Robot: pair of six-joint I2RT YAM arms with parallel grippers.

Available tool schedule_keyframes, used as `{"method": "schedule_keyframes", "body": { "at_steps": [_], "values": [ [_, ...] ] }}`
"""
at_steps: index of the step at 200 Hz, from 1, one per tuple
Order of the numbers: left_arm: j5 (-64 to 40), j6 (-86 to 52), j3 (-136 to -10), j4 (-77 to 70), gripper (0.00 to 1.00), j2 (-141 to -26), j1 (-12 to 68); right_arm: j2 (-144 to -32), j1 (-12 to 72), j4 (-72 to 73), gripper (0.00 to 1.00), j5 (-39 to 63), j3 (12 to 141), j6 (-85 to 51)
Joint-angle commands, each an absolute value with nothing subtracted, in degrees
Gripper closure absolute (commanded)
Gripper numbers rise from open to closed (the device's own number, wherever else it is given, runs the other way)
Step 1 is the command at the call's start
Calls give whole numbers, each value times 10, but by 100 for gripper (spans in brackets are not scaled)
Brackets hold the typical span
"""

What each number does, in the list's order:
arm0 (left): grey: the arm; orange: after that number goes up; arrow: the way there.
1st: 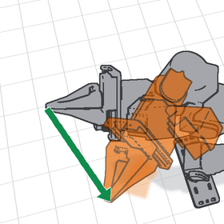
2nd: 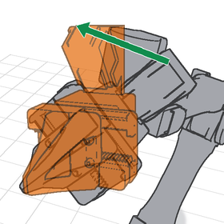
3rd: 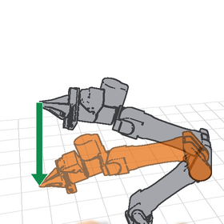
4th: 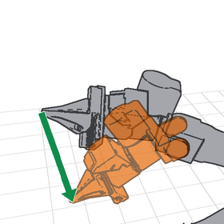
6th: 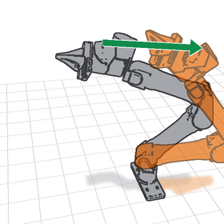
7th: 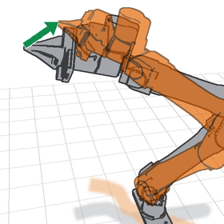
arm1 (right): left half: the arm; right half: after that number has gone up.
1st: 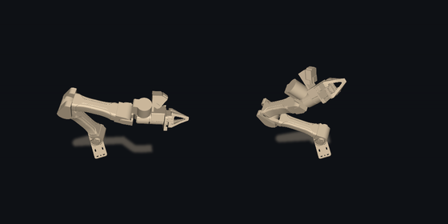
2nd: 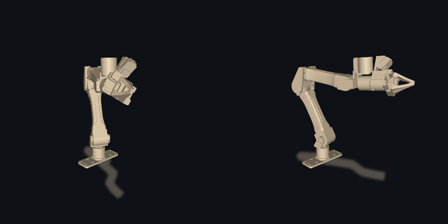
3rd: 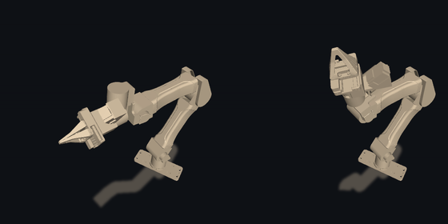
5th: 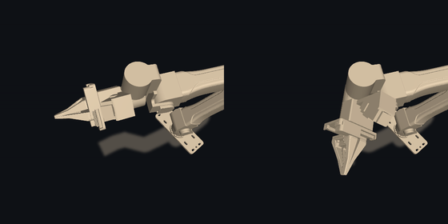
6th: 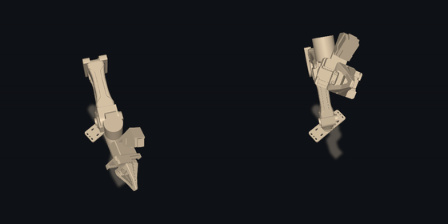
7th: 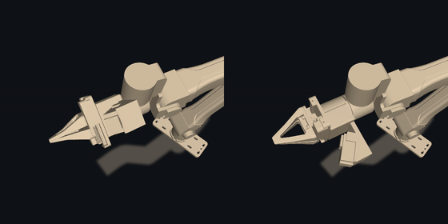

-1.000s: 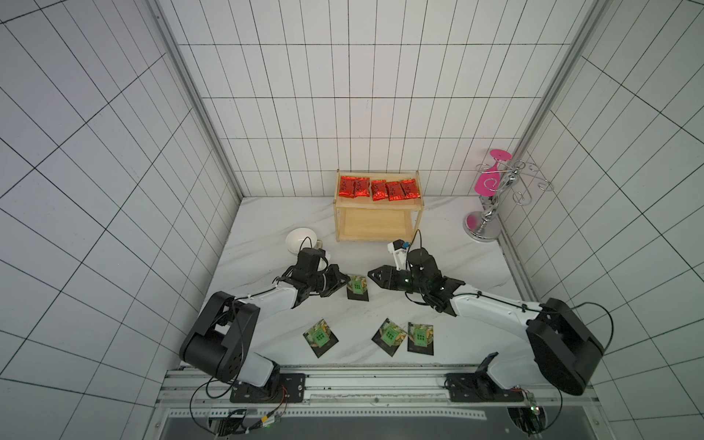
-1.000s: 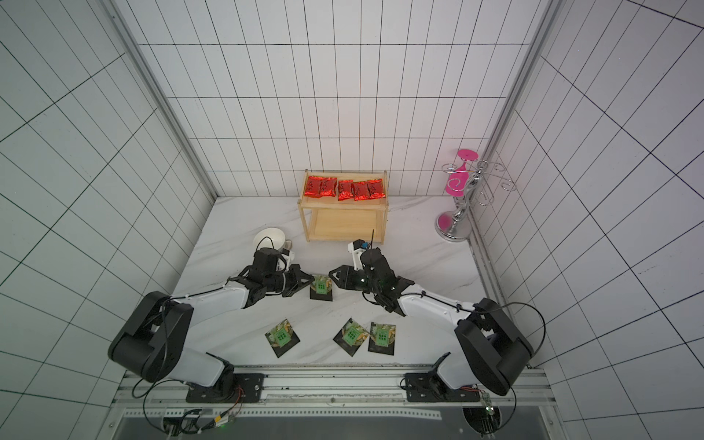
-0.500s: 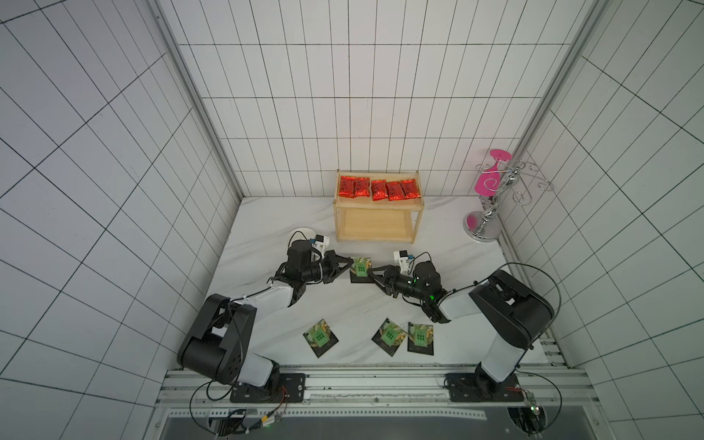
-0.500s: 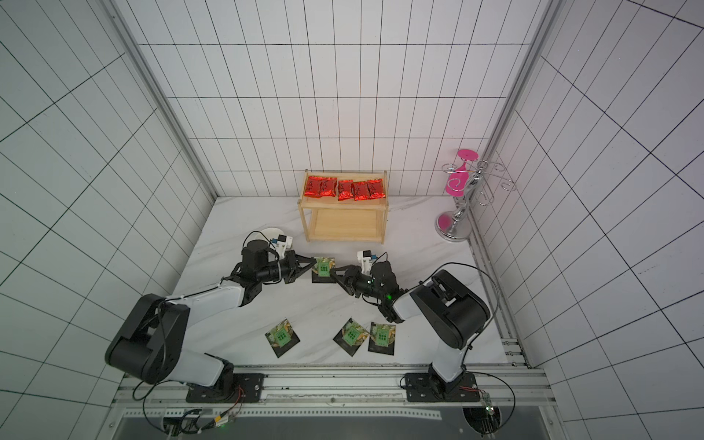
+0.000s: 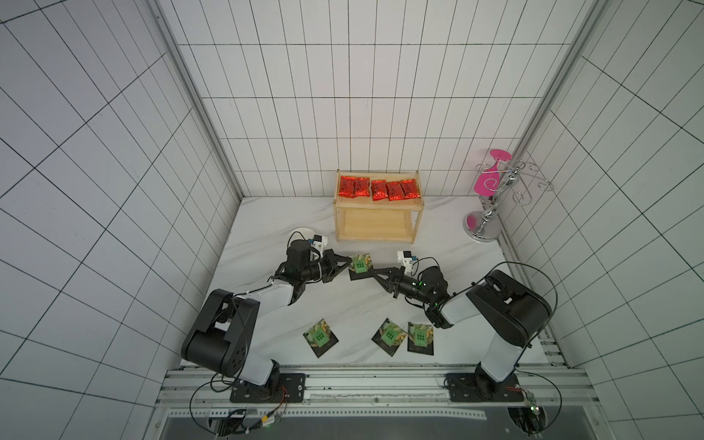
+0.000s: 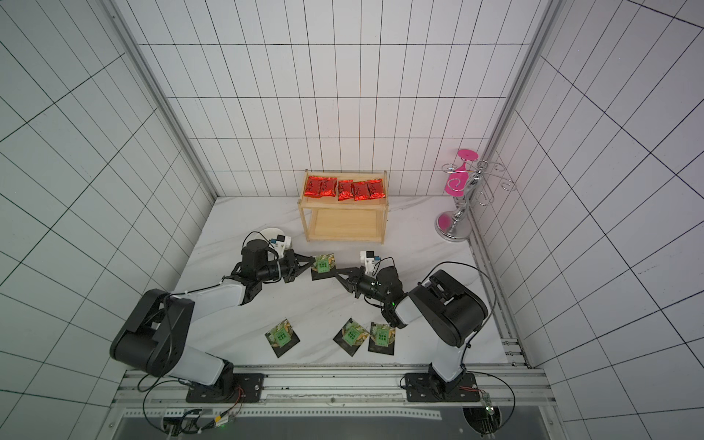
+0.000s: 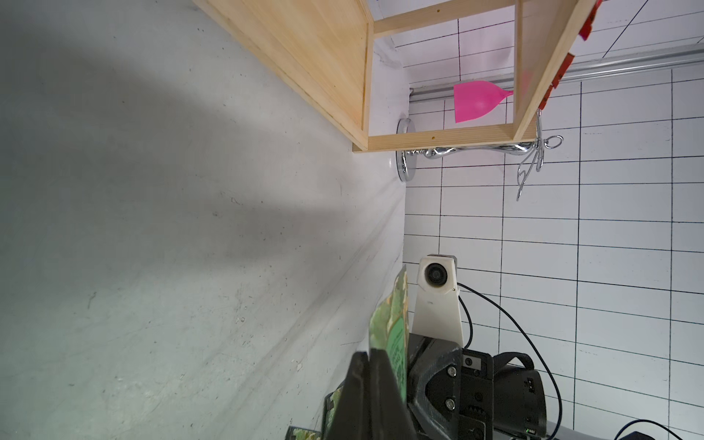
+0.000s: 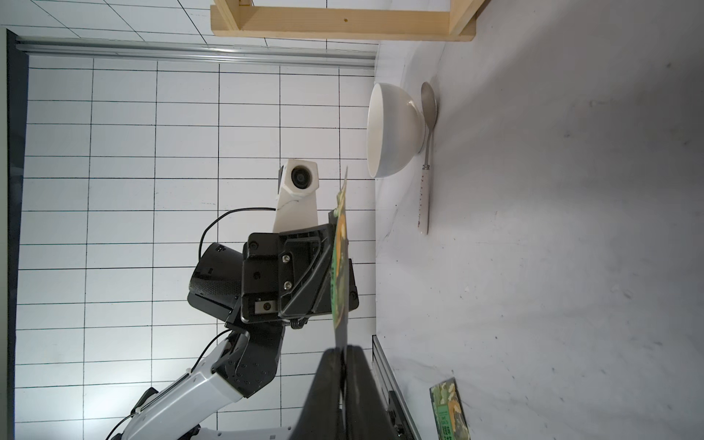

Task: Place the tea bags on the shelf by color
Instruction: Pick up the tea bag from the center of the board, then place the tea bag on the shelf.

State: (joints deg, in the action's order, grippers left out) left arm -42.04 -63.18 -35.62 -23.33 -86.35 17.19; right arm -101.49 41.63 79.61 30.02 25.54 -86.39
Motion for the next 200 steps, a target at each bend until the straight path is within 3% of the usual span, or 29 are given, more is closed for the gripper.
{"method": "schedule_keyframes", "body": {
  "at_steps": [1, 43, 60, 97, 115, 166, 200],
  "values": [
    [-418, -626, -362, -247, 100, -870, 170, -1004, 415, 820, 96, 296, 244, -857],
    [-413, -608, -374, -212, 100, -858, 169, -1008, 409, 783, 100, 304, 263, -831],
    [-407, -594, -386, -186, 88, -855, 167, -1006, 402, 752, 100, 306, 277, -803],
    [-402, -583, -404, -167, 48, -869, 143, -991, 374, 685, 100, 294, 299, -740],
    [-396, -585, -410, -149, 39, -866, 123, -987, 367, 644, 100, 279, 322, -696],
    [-339, -526, -445, 29, 38, -776, 101, -1068, 353, 669, 100, 252, 420, -632],
    [-309, -481, -465, 142, 31, -731, 79, -1170, 353, 710, 100, 223, 513, -643]
  ]
}}
